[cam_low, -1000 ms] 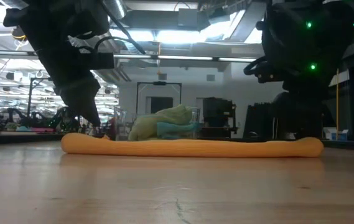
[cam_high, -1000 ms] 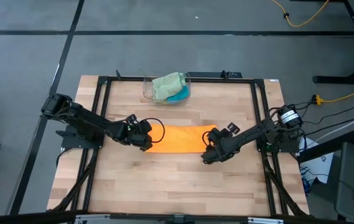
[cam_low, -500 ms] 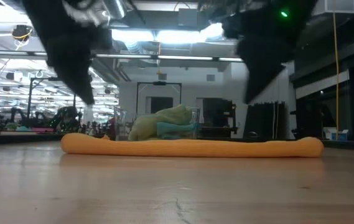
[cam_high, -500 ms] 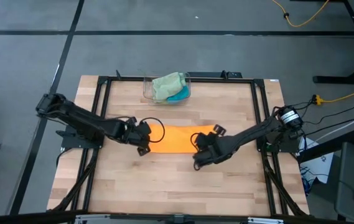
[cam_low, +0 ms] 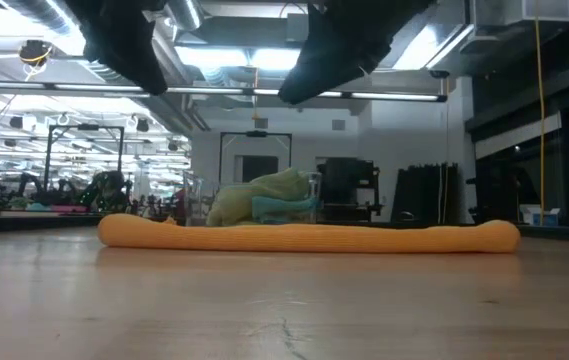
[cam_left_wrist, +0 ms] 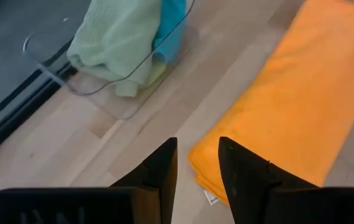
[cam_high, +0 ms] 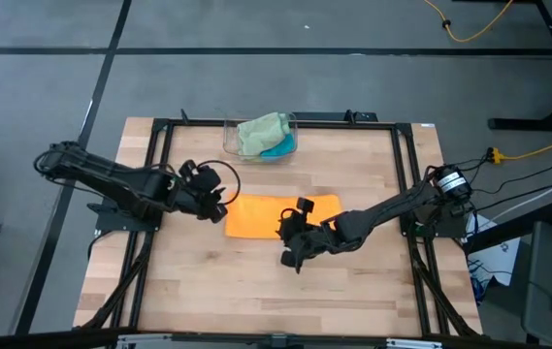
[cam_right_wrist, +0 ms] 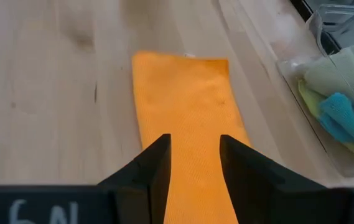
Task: Fold microfiber towels
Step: Fold the orange towel
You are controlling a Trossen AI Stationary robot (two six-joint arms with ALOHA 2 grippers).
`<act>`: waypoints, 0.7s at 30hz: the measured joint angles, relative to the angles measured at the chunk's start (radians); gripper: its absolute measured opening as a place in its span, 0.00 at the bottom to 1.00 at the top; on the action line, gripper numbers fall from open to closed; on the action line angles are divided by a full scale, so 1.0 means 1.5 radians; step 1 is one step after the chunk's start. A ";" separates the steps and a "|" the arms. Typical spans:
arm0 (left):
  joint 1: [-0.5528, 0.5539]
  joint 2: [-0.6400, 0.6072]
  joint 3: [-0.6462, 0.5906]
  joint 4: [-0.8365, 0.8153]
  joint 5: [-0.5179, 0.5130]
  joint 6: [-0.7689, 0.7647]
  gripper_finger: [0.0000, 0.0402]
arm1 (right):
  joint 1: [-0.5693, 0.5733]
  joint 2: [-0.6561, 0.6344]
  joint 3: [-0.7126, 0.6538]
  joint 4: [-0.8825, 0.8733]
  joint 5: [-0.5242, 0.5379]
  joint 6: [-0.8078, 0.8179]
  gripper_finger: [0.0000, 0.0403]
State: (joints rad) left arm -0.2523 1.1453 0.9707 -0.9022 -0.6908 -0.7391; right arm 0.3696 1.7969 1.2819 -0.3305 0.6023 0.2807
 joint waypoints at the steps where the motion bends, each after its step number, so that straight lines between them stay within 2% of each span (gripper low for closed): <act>1: 0.000 0.000 -0.003 -0.001 -0.001 -0.007 0.27 | 0.000 0.000 0.000 0.004 0.000 -0.001 0.35; 8: -0.001 0.005 -0.006 0.005 0.000 0.006 0.27 | 0.000 0.000 -0.014 0.024 -0.001 0.002 0.35; 16: -0.001 0.005 -0.006 0.005 0.000 0.006 0.27 | -0.006 0.000 -0.054 0.159 -0.002 -0.001 0.35; 21: -0.001 0.005 -0.006 0.004 0.000 0.006 0.27 | -0.017 0.000 -0.075 0.134 -0.003 0.062 0.35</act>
State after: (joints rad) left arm -0.2531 1.1534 0.9619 -0.8955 -0.6903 -0.7305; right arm 0.3439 1.7969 1.1695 -0.1300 0.5984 0.3743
